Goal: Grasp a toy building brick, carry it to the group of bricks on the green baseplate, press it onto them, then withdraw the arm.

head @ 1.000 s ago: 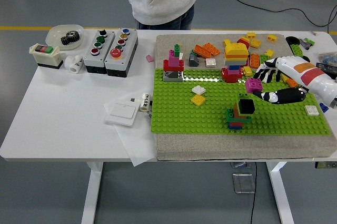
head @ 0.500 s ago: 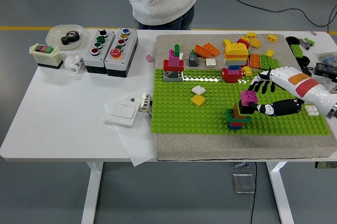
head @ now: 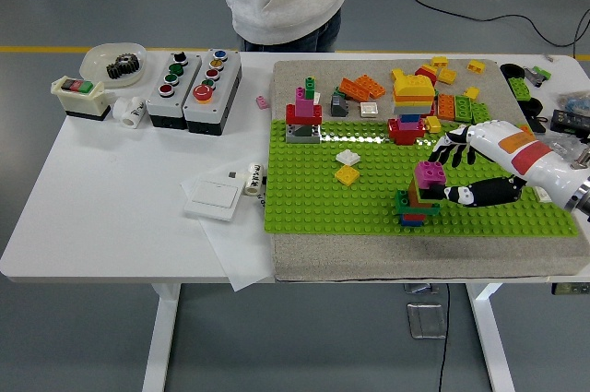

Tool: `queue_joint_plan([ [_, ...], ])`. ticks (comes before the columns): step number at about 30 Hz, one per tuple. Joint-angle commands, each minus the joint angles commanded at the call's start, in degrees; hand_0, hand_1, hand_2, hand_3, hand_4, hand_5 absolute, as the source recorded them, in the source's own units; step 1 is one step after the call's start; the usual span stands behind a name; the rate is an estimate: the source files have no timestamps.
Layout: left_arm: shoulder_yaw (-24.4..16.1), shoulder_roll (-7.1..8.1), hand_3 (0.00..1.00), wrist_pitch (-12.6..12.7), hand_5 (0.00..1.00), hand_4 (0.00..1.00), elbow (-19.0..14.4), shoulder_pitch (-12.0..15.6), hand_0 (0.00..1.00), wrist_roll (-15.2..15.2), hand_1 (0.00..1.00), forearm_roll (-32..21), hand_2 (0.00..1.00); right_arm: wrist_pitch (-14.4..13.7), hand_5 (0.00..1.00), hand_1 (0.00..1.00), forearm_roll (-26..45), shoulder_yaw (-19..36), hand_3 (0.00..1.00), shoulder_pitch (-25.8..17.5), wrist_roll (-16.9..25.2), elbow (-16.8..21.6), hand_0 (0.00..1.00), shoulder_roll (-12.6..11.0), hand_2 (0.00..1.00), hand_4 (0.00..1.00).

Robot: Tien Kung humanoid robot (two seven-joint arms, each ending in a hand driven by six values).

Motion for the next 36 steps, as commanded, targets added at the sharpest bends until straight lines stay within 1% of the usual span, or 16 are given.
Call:
queue_joint_plan([
  [26,-0.24,-0.04,0.601,-0.08,0.719,0.636,-0.01,-0.10,0.495,0.14,0.567,0.49,0.636,-0.22,0.346,0.428,-0.32,-0.18,0.514,0.52,0.72,-2.37,0.348,-0.01,0.501,0.756],
  [36,-0.36,-0.09,0.602,-0.15,0.719,0.636,-0.02,-0.01,0.495,0.18,0.568,0.58,0.637,-0.24,0.347,0.428,-0.44,0.20,0.515,0.10,0.94,-2.36,0.348,-0.09,0.500,0.760],
])
